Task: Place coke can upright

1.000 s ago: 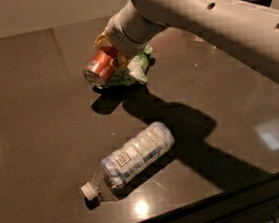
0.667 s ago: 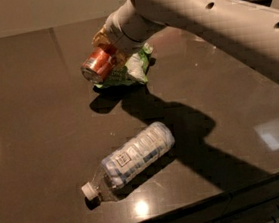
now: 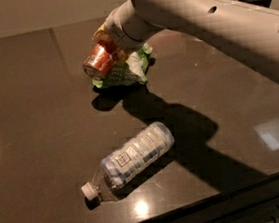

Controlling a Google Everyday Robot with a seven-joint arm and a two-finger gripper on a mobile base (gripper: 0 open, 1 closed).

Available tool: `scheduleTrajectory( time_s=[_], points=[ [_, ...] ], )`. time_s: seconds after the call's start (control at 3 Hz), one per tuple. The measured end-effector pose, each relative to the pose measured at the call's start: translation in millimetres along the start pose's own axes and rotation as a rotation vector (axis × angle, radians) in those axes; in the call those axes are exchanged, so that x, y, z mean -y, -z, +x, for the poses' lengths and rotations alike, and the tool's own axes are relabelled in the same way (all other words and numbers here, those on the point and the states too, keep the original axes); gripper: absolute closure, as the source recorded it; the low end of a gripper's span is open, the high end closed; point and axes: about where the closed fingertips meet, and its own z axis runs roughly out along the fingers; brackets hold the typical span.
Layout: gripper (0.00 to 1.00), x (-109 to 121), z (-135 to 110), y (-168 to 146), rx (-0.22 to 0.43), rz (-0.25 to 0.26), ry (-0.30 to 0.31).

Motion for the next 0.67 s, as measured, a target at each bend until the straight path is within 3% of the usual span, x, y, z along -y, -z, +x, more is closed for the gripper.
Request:
scheduleTrajectory(
  time_s=[0.67],
  points=[
    [1.0,13,20,29,-0.145,0.165,0.245]
  ],
)
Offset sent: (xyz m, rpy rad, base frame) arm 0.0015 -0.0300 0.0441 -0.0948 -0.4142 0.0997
